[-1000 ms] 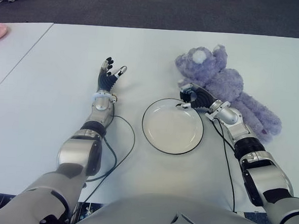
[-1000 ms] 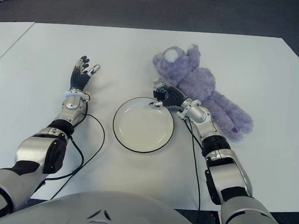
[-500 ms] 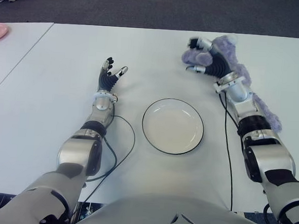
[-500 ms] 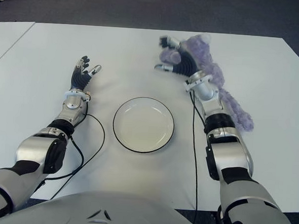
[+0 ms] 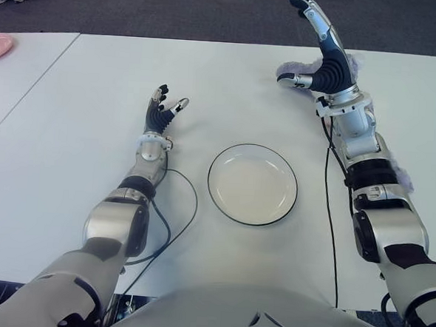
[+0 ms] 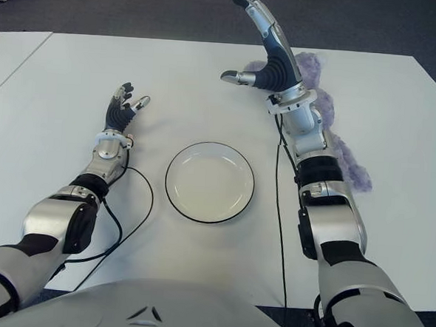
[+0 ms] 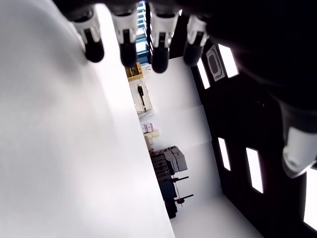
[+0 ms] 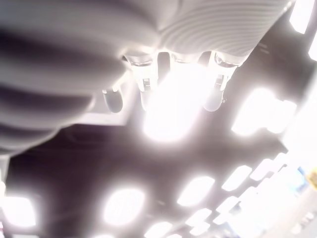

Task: Put the doll into the plate.

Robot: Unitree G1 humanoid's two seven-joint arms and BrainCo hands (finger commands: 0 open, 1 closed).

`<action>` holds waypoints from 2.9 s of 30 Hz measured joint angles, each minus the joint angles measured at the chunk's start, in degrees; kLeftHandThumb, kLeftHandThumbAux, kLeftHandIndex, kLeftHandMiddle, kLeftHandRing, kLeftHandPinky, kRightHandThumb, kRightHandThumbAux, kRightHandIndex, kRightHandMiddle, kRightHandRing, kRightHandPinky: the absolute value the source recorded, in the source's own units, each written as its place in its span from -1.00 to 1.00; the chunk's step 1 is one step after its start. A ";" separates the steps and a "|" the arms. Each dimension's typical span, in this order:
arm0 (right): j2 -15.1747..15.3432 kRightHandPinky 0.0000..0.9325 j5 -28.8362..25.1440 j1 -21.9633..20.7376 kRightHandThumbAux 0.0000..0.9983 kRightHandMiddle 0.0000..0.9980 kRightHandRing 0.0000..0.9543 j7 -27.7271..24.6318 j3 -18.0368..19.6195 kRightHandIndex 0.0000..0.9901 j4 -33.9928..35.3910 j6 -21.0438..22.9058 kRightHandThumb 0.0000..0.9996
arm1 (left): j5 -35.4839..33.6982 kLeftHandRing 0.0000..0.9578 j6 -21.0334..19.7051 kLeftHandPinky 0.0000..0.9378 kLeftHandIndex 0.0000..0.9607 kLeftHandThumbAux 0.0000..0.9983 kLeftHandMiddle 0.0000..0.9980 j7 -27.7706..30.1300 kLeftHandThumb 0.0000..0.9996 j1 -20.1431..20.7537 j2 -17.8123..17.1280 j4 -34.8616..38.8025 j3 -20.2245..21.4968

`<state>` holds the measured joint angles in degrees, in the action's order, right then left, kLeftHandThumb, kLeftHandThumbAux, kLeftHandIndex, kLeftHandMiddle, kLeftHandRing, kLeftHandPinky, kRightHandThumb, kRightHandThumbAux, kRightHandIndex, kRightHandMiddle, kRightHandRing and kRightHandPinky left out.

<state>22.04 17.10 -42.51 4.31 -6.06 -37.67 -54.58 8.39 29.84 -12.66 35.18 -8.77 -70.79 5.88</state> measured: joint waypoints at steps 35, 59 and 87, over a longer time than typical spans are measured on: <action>8.19 -1.00 -10.32 0.25 -0.15 -1.00 -1.00 -7.35 9.12 -0.99 -8.93 8.02 -0.69 | 0.27 -0.84 -0.62 -0.94 -0.86 0.03 -0.80 -1.52 -1.00 0.20 0.11 0.01 -0.31; 18.32 -1.00 3.84 -1.20 -0.12 -1.00 -1.00 7.11 3.67 -0.92 -33.82 14.71 -0.72 | 0.27 -0.82 -0.85 -0.88 -0.88 0.05 -0.80 -1.52 -1.00 0.19 0.09 0.00 -0.25; 18.30 -1.00 4.72 4.04 0.05 -1.00 -1.00 11.09 2.22 -0.80 -37.13 19.06 -0.62 | 0.26 -0.82 -0.82 -0.95 -0.82 0.00 -0.77 -1.48 -1.00 0.19 0.06 0.01 -0.17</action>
<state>40.34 21.82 -38.47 15.40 -3.83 -74.81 -35.52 8.66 29.02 -14.14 35.37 -8.71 -70.78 5.71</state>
